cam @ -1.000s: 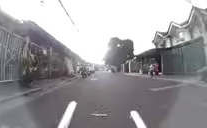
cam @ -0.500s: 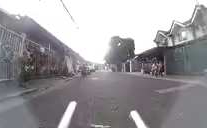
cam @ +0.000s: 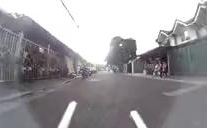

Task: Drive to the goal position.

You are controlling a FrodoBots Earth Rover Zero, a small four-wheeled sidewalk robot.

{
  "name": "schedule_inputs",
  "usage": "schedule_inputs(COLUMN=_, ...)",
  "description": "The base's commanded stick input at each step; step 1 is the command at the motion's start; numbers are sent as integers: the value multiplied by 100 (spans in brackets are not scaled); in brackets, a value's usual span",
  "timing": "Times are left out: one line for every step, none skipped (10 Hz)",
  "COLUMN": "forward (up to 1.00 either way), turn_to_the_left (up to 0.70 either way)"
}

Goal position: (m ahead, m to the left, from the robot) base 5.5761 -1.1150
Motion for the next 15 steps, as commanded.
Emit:
schedule_inputs(forward=70, turn_to_the_left=0)
schedule_inputs(forward=70, turn_to_the_left=0)
schedule_inputs(forward=70, turn_to_the_left=0)
schedule_inputs(forward=70, turn_to_the_left=0)
schedule_inputs(forward=70, turn_to_the_left=0)
schedule_inputs(forward=70, turn_to_the_left=0)
schedule_inputs(forward=70, turn_to_the_left=0)
schedule_inputs(forward=70, turn_to_the_left=0)
schedule_inputs(forward=70, turn_to_the_left=0)
schedule_inputs(forward=70, turn_to_the_left=0)
schedule_inputs(forward=70, turn_to_the_left=0)
schedule_inputs(forward=70, turn_to_the_left=0)
schedule_inputs(forward=70, turn_to_the_left=0)
schedule_inputs(forward=70, turn_to_the_left=0)
schedule_inputs(forward=70, turn_to_the_left=0)
